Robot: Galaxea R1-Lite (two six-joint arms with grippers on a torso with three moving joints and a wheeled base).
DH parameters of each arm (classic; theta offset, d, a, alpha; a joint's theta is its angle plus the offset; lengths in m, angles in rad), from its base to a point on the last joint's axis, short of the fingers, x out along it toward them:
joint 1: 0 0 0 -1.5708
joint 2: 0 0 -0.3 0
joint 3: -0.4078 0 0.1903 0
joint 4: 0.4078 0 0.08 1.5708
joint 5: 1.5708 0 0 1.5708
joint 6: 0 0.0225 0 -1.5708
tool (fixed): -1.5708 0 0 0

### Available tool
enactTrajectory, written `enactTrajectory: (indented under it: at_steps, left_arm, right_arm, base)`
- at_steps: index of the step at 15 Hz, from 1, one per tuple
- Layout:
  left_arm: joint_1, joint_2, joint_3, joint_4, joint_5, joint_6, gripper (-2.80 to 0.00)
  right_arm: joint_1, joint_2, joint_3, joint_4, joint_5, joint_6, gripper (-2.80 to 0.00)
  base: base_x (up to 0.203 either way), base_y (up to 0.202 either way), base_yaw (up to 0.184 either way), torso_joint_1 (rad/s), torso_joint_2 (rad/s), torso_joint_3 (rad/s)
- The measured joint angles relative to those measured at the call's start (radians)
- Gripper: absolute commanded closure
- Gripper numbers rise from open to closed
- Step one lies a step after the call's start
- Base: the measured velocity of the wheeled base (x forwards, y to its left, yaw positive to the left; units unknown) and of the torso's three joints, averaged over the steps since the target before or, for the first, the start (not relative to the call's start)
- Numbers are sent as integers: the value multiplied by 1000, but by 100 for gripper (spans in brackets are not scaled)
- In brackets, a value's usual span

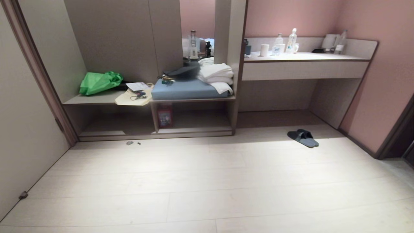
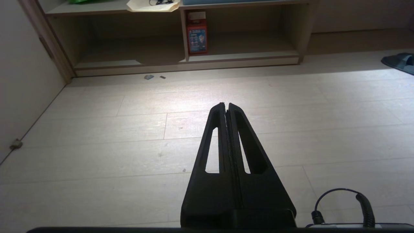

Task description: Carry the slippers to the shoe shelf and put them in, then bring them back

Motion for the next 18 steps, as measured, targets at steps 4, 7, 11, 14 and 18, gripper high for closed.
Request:
enactTrajectory:
  at_steps: [4,7,11,14,18]
  left_arm:
    - [0,0,0,0,0,0,0]
    - [1,0,0,0,0,0,0]
    - [0,0,0,0,0,0,0]
    - [0,0,0,0,0,0,0]
    - [0,0,0,0,0,0,0]
  right_arm:
    - [1,0,0,0,0,3,0]
    - [1,0,0,0,-1,6,0]
    - [0,0,0,4,-6,10,0]
    - [0,0,0,3,-5,2,0]
    - [0,0,0,8,-31,9,0]
  base:
    - [-127,0,2,2,0,2]
    - [0,0,0,0,0,0]
    - [0,0,0,0,0,0]
    - [0,0,0,0,0,0]
    - [0,0,0,0,0,0]
